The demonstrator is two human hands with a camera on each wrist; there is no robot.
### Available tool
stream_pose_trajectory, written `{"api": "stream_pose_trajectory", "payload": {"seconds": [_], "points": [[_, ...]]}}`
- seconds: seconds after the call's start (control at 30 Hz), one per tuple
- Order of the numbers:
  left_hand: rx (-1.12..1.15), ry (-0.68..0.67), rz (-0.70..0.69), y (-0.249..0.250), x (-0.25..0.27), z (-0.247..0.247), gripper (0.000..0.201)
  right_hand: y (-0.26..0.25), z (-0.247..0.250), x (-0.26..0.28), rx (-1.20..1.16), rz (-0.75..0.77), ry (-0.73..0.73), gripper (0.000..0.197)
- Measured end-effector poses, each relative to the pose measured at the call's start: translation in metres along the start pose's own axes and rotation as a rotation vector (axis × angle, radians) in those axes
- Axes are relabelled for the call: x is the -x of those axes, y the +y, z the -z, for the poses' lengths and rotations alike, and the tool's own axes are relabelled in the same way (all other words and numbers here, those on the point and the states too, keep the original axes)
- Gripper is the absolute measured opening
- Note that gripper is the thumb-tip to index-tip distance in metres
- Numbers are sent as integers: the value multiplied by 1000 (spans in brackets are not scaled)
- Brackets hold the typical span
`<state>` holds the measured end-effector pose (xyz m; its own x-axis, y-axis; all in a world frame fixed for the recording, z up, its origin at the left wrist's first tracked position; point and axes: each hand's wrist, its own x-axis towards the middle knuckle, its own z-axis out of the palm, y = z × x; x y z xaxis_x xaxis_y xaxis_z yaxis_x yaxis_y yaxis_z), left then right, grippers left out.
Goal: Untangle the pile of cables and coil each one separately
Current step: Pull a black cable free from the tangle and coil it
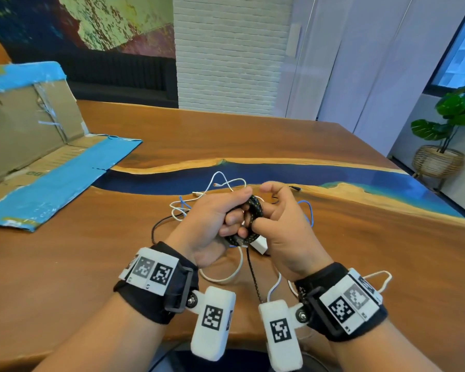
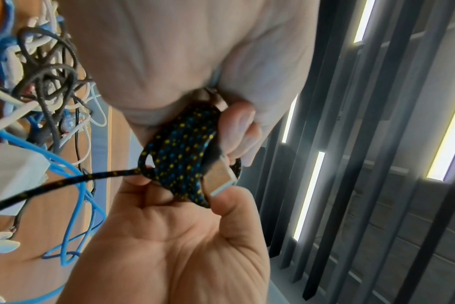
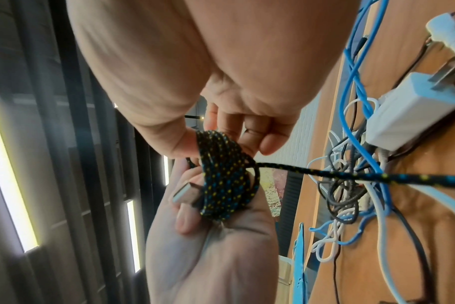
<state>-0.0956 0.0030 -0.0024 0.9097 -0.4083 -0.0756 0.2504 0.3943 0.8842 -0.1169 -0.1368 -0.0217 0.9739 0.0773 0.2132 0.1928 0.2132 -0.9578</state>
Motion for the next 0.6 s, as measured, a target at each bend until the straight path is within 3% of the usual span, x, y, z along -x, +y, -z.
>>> {"api": "stream_pose_trajectory", "payload": {"seconds": [0.17, 0.5, 0.6], "points": [[-22, 36, 21, 2, -8, -2, 34, 1, 6, -7, 37, 69, 13, 103], [15, -33, 119, -7, -20, 3, 32, 16, 24, -15, 112, 46, 68, 92], [19, -45, 123, -8, -22, 6, 33, 19, 28, -15, 77, -3, 14, 94]]}}
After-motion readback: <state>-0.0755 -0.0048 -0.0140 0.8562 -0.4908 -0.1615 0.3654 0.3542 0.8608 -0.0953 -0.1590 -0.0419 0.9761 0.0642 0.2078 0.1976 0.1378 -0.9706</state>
